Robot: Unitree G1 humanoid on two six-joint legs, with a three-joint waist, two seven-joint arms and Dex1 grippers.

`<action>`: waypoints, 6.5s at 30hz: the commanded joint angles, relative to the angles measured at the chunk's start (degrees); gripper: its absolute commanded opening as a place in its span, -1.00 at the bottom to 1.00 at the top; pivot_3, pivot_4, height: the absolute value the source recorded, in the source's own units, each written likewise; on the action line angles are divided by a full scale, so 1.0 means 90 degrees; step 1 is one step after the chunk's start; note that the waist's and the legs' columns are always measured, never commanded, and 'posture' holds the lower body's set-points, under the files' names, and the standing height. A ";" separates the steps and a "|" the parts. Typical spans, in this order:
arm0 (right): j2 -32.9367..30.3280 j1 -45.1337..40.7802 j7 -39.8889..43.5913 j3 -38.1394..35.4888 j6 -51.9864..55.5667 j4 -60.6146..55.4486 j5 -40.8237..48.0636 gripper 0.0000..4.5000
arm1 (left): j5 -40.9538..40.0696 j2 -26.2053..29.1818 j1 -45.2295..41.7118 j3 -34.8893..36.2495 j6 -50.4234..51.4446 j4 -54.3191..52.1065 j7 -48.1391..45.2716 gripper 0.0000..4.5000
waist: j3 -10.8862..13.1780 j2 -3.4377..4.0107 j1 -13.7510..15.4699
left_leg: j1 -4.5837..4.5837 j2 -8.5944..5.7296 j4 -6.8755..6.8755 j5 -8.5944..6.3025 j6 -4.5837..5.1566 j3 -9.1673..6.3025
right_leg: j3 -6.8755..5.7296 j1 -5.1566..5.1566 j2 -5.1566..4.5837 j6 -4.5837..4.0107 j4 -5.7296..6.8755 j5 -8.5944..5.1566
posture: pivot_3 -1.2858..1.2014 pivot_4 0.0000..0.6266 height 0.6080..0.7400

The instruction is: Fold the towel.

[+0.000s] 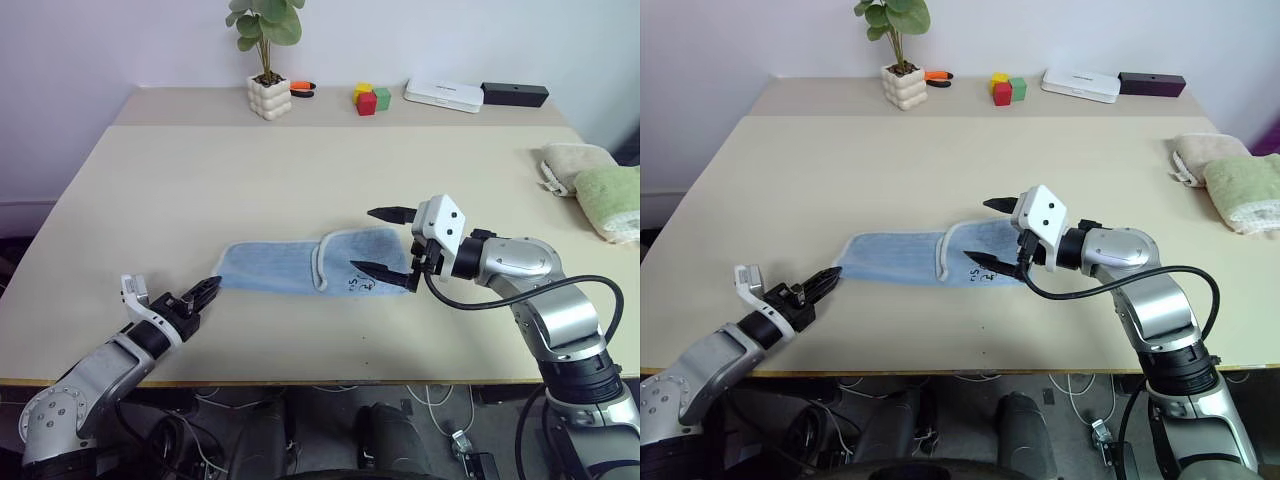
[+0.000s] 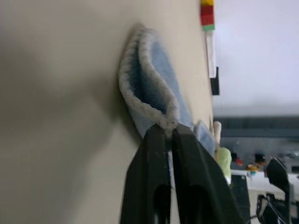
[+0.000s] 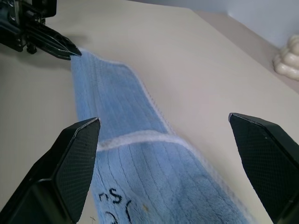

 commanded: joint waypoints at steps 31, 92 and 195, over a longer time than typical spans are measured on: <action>-0.1309 0.1156 -0.0010 -0.2372 -0.0305 0.0477 0.0529 1.00 | 0.7487 -0.1840 -0.5055 -0.4562 -0.1813 0.2475 -0.6352 -0.97 | 0.0042 -0.0044 0.0005 | -0.0018 -0.0005 -0.0007 -0.0006 0.0012 0.0009 | -0.0020 0.0042 0.0038 0.0043 -0.0087 0.0030 | 0.03 -0.52 0.92; 0.2847 0.0340 -0.4482 -0.0182 0.0720 0.0446 -0.0886 -0.99 | 0.9151 -0.3224 -0.4269 -0.2939 -0.2838 0.2310 -0.4544 -1.00 | 0.0043 -0.0037 -0.0021 | -0.0021 0.0006 0.0004 -0.0003 0.0010 -0.0006 | -0.0021 0.0052 0.0060 0.0072 -0.0076 0.0047 | 0.03 -0.52 0.92; 0.4028 -0.0004 -0.6870 -0.6538 0.1883 0.0555 0.3612 -0.98 | 0.8071 -0.0367 -0.5156 -0.1857 -0.4167 0.3710 -0.9117 1.00 | 0.0047 -0.0009 -0.0198 | -0.0017 0.0011 -0.0036 0.0003 0.0000 0.0010 | -0.0016 0.0033 0.0062 0.0073 -0.0071 0.0048 | 0.03 -0.52 0.92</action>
